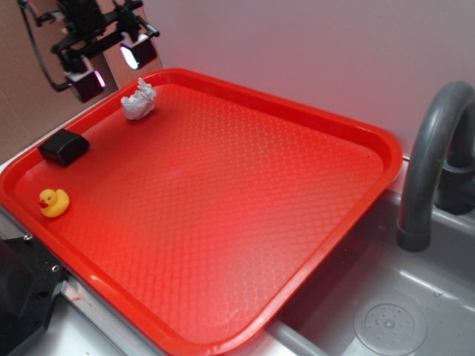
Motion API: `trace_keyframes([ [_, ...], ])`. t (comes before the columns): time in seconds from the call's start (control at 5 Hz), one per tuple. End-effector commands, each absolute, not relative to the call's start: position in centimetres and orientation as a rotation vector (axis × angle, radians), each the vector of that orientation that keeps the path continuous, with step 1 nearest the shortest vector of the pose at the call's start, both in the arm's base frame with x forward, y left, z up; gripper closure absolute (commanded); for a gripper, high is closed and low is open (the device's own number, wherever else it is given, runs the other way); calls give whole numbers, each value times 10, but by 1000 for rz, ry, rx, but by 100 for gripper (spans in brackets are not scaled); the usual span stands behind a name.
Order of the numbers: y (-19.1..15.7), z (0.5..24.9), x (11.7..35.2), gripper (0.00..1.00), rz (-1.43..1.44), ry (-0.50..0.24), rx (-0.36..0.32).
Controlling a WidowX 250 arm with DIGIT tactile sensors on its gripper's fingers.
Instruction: Grab the white paper.
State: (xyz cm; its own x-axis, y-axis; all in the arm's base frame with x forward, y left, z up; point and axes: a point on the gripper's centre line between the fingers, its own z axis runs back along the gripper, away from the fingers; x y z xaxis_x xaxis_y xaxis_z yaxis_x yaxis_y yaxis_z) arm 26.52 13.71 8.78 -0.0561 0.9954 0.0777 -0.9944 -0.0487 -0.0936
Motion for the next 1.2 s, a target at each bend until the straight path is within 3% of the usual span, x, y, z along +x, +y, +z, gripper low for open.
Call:
trace_keyframes([
  [0.0, 175, 83, 281, 0, 1696, -237, 28],
  [0.4, 172, 69, 255, 0, 1671, -140, 197],
  [1.0, 160, 14, 302, 0, 1542, -60, 59],
])
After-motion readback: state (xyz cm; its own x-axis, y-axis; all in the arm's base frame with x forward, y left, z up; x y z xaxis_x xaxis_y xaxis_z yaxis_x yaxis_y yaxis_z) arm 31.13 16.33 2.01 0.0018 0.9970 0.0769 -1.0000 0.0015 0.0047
